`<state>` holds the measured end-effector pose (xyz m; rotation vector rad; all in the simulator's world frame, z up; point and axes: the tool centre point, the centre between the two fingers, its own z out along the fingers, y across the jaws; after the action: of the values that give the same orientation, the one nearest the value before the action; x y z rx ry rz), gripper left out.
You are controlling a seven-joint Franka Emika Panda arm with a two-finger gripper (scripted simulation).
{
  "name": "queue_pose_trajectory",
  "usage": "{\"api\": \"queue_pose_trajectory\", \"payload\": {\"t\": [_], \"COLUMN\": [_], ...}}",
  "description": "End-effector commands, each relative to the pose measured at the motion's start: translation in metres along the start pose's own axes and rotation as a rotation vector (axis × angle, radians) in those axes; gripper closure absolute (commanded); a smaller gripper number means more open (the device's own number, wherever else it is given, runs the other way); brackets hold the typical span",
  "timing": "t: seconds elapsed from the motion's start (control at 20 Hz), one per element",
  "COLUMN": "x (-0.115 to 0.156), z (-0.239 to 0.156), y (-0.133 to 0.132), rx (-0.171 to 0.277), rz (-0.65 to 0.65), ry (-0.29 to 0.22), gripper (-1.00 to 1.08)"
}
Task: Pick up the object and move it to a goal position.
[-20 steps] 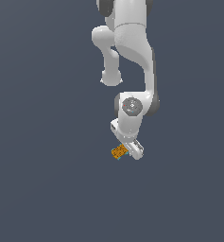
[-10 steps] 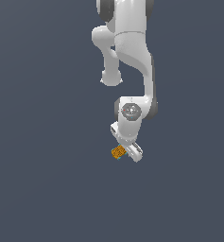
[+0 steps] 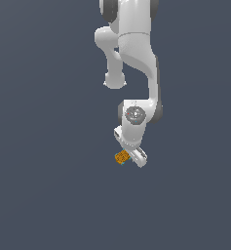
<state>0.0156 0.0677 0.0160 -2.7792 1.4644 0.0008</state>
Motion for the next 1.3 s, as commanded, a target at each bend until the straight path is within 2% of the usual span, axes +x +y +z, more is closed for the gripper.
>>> {"api": "queue_pose_trajectory", "payload": {"t": [0.0,0.45,1.25], "x": [0.001,0.009,0.04], "z": [-0.002,-0.041,-0.179], "y": [0.0,0.007,0.03], "rx": [0.001,0.001,0.0], "rz": [0.0,0.0,0.001], "ry": [0.0,0.0,0.0], "gripper": [1.08,1.08,1.08]}}
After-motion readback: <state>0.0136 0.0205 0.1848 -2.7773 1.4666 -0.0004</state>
